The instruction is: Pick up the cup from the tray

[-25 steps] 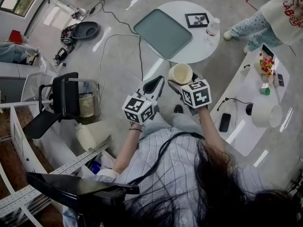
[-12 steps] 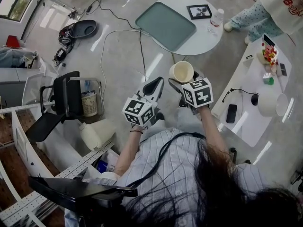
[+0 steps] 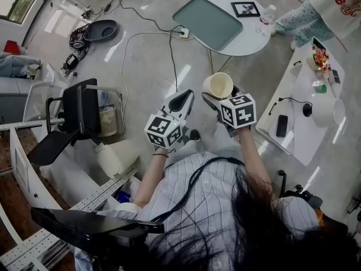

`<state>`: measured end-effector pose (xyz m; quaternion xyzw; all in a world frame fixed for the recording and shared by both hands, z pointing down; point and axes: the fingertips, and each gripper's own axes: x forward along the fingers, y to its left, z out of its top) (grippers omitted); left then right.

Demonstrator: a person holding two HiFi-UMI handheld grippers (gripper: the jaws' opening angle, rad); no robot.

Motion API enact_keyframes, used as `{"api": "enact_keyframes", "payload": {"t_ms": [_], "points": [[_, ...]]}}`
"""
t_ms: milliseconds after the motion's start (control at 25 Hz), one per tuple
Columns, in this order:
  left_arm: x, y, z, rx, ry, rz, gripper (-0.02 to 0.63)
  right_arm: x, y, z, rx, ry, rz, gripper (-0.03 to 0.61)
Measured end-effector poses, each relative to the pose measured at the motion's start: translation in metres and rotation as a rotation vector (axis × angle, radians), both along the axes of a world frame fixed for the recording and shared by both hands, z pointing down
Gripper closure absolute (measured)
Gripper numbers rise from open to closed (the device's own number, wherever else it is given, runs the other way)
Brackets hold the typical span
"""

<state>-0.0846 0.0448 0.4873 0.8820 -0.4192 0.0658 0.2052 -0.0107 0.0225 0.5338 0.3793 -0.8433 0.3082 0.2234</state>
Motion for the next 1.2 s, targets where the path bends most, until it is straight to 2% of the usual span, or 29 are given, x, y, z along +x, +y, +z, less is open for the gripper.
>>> {"api": "enact_keyframes", "payload": {"t_ms": [280, 600, 1200], "points": [[-0.032, 0.037, 0.000, 0.008, 0.011, 0.017, 0.598, -0.032, 0.044, -0.004, 0.017, 0.013, 0.012, 0.164], [-0.047, 0.073, -0.008, 0.032, 0.053, 0.037, 0.598, -0.054, 0.097, -0.019, 0.049, 0.033, 0.009, 0.164], [-0.036, 0.095, -0.009, 0.051, 0.066, 0.075, 0.598, -0.030, 0.152, -0.018, 0.037, 0.039, 0.060, 0.164]]}}
